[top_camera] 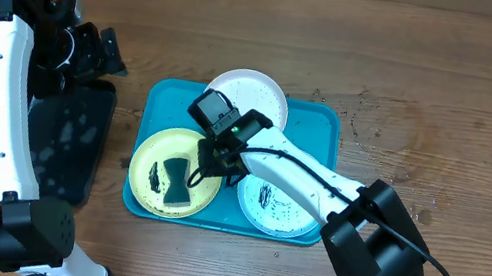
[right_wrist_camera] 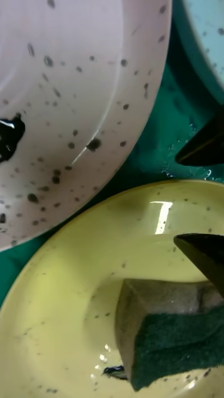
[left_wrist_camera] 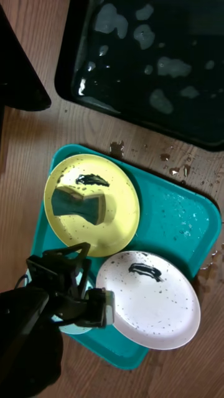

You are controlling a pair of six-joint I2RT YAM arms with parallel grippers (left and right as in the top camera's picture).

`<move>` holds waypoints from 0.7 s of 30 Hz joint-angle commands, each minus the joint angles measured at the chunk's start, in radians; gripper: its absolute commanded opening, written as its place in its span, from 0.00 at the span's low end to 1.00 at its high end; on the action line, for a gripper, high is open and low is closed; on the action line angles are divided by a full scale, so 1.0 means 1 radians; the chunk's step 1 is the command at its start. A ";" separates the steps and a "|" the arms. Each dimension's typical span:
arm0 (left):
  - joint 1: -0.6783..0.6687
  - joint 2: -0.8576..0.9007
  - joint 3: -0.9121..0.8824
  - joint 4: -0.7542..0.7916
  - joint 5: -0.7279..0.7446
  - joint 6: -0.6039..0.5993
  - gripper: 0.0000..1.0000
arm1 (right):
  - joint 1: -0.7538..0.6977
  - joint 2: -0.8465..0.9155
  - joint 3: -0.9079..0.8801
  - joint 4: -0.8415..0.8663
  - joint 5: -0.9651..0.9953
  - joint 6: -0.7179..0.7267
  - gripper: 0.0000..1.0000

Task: Clean dirty plates on tray and stack at the side
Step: 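Reach the right gripper over the tray and grip the yellow plate rim, then lower the left gripper and grasp the sponge on the yellow plate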

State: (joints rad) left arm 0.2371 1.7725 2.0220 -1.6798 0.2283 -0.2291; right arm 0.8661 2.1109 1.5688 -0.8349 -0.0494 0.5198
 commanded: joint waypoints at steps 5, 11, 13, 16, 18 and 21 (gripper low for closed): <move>-0.002 -0.026 -0.005 -0.007 0.009 0.001 0.82 | 0.002 0.001 -0.057 0.027 -0.016 -0.005 0.36; -0.017 -0.026 -0.038 -0.010 0.032 0.022 0.73 | -0.011 0.001 -0.057 0.004 -0.024 -0.024 0.30; -0.038 -0.026 -0.080 -0.005 0.034 0.025 0.74 | -0.014 0.001 -0.057 -0.002 -0.024 -0.025 0.25; -0.074 -0.026 -0.162 0.017 0.034 0.028 0.74 | -0.015 0.001 -0.057 -0.005 -0.024 -0.024 0.23; -0.100 -0.026 -0.230 0.047 0.035 0.028 0.74 | -0.016 0.001 -0.057 -0.005 -0.024 -0.023 0.19; -0.138 -0.026 -0.325 0.096 0.035 0.027 0.73 | -0.024 0.001 -0.057 -0.006 -0.038 -0.022 0.08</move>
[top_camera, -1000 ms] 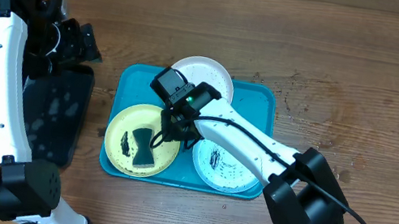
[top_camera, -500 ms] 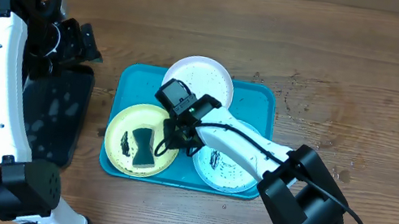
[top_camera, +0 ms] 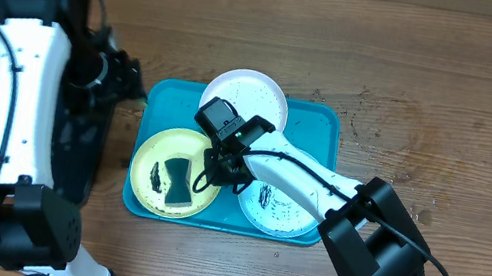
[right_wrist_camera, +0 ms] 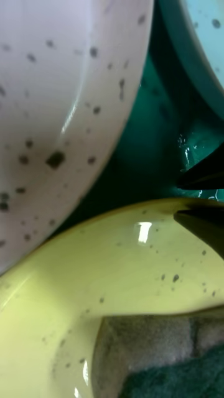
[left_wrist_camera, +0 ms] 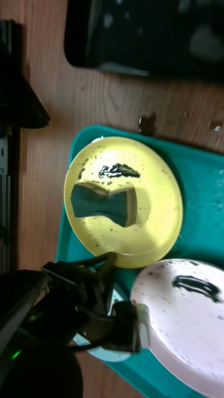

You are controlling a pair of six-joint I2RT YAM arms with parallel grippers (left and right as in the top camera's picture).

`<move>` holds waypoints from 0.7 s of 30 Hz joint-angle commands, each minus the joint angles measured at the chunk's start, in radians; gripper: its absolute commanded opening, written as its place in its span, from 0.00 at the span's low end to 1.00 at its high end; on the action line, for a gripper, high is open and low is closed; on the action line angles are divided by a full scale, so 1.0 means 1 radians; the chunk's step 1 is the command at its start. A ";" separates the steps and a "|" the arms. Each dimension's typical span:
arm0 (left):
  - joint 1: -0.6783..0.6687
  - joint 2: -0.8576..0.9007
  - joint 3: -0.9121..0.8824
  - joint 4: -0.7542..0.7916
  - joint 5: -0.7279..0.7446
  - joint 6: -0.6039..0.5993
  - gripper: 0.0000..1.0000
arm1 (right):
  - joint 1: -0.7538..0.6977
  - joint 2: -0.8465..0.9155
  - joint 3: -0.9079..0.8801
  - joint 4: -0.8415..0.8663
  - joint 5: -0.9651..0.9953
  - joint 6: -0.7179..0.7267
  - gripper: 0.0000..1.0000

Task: Clean dirty plates on tray and stack at the side
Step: 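Lower the left gripper and grasp the sponge on the yellow plate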

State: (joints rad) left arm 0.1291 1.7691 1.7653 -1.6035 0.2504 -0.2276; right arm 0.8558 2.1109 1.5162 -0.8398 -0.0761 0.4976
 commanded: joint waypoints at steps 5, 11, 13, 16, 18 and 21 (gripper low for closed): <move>-0.056 -0.023 -0.214 0.098 0.059 0.023 0.60 | -0.045 0.001 -0.004 -0.004 -0.073 -0.001 0.04; -0.065 -0.023 -0.379 0.211 0.161 0.026 0.38 | -0.055 0.001 -0.004 -0.002 -0.093 -0.002 0.04; -0.083 -0.023 -0.448 0.272 0.194 0.025 0.38 | -0.055 0.001 -0.004 0.000 -0.099 -0.002 0.04; -0.120 -0.023 -0.539 0.362 0.239 0.024 0.38 | -0.055 0.001 -0.004 0.002 -0.102 -0.002 0.04; -0.145 -0.023 -0.587 0.412 0.235 -0.004 0.37 | -0.055 0.001 -0.004 0.001 -0.102 -0.001 0.04; -0.158 -0.023 -0.626 0.463 0.221 -0.048 0.36 | -0.055 0.001 -0.004 0.001 -0.102 -0.001 0.04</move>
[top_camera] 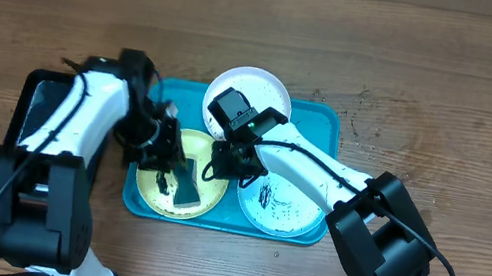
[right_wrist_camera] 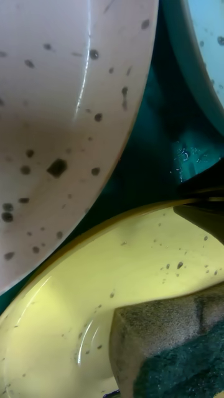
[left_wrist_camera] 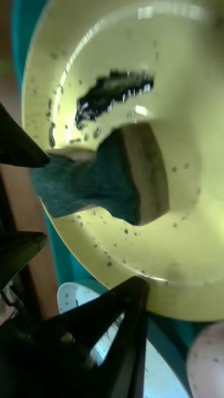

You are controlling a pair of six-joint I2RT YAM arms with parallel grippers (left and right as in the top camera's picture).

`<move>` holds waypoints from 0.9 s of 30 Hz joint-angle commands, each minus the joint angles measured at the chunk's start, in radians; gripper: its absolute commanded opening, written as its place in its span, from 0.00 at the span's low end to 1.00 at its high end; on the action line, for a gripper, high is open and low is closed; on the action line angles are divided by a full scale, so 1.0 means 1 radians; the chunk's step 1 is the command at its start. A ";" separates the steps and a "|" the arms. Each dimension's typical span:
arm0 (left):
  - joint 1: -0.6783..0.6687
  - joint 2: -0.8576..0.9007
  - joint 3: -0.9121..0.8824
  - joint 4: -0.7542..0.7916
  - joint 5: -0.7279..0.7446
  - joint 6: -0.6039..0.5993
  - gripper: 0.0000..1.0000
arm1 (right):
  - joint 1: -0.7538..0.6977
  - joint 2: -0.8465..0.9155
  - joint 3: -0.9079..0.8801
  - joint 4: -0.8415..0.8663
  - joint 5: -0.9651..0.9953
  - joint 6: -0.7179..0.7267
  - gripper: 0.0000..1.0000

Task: Clean dirty plates on tray and stack at the side
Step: 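Lower the left gripper and grasp the sponge on the yellow plate, then scrub the yellow plate with the sponge while the right gripper holds it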

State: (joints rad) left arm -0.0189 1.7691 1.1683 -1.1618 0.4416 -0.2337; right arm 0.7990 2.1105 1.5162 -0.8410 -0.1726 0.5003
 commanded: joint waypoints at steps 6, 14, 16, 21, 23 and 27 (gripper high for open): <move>-0.013 -0.023 -0.038 0.037 -0.039 -0.043 0.49 | 0.002 0.001 -0.004 0.004 -0.005 -0.004 0.04; -0.068 -0.023 -0.074 0.116 -0.061 -0.128 0.47 | 0.002 0.001 -0.004 0.016 -0.005 -0.004 0.04; -0.074 -0.023 -0.087 0.135 -0.066 -0.147 0.45 | 0.002 0.001 -0.004 0.009 -0.005 -0.004 0.04; -0.076 -0.023 -0.105 0.142 -0.097 -0.149 0.45 | 0.002 0.001 -0.004 0.006 -0.005 -0.004 0.04; -0.076 -0.023 -0.105 0.142 -0.111 -0.149 0.45 | 0.002 0.001 -0.004 0.006 -0.005 -0.004 0.04; -0.076 -0.023 -0.106 0.142 -0.113 -0.149 0.41 | 0.002 0.001 -0.004 0.006 -0.005 -0.004 0.04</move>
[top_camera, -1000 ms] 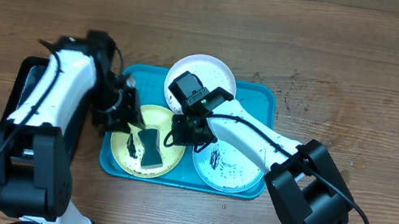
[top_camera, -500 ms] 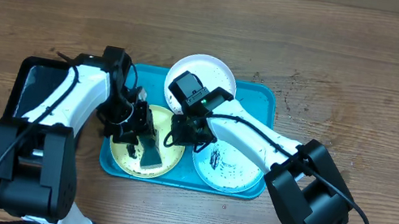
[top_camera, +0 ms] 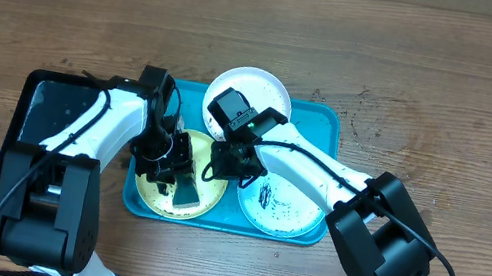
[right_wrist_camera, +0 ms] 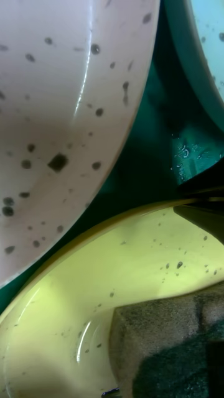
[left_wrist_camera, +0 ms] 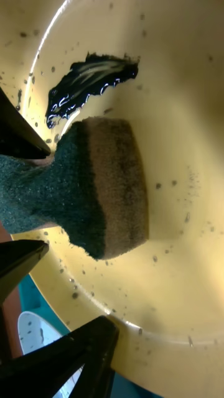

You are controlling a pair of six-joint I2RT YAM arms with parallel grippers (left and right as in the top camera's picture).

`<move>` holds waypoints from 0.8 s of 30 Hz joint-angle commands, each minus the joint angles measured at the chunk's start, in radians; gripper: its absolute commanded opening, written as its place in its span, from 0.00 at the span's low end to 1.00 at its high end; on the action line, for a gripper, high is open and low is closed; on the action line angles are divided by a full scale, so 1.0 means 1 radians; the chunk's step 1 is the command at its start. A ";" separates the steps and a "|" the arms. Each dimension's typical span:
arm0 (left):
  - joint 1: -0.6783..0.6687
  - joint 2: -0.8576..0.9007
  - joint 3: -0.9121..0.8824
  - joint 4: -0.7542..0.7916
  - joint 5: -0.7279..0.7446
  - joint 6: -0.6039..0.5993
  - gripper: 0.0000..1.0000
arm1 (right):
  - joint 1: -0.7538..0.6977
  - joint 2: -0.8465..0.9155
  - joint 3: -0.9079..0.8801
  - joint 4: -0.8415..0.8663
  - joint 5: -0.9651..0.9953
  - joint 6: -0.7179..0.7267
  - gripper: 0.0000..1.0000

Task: Clean dirty plates on tray and stack at the side
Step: 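Scrub the yellow plate with the sponge while the right gripper holds it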

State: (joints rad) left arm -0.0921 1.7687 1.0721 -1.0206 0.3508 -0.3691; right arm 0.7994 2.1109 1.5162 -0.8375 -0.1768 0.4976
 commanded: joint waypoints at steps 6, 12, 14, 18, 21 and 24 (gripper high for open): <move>-0.018 -0.022 -0.019 0.009 -0.019 -0.029 0.38 | 0.002 0.001 -0.004 0.004 -0.001 -0.002 0.04; -0.026 -0.022 -0.023 0.013 -0.031 -0.044 0.32 | 0.002 0.001 -0.004 0.003 -0.001 -0.002 0.04; -0.026 -0.022 -0.026 0.012 -0.047 -0.051 0.29 | 0.002 0.001 -0.004 0.002 -0.001 -0.002 0.04; -0.026 -0.022 -0.046 0.035 -0.048 -0.051 0.26 | 0.002 0.001 -0.004 0.003 0.000 -0.002 0.04; -0.026 -0.022 -0.070 0.063 -0.073 -0.059 0.21 | 0.002 0.001 -0.004 0.002 0.000 -0.002 0.04; -0.026 -0.022 -0.095 0.073 -0.188 -0.098 0.12 | 0.002 0.001 -0.004 0.002 0.000 -0.002 0.04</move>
State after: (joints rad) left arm -0.1120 1.7634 1.0134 -0.9527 0.2958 -0.4274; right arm 0.7994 2.1109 1.5162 -0.8375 -0.1764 0.4969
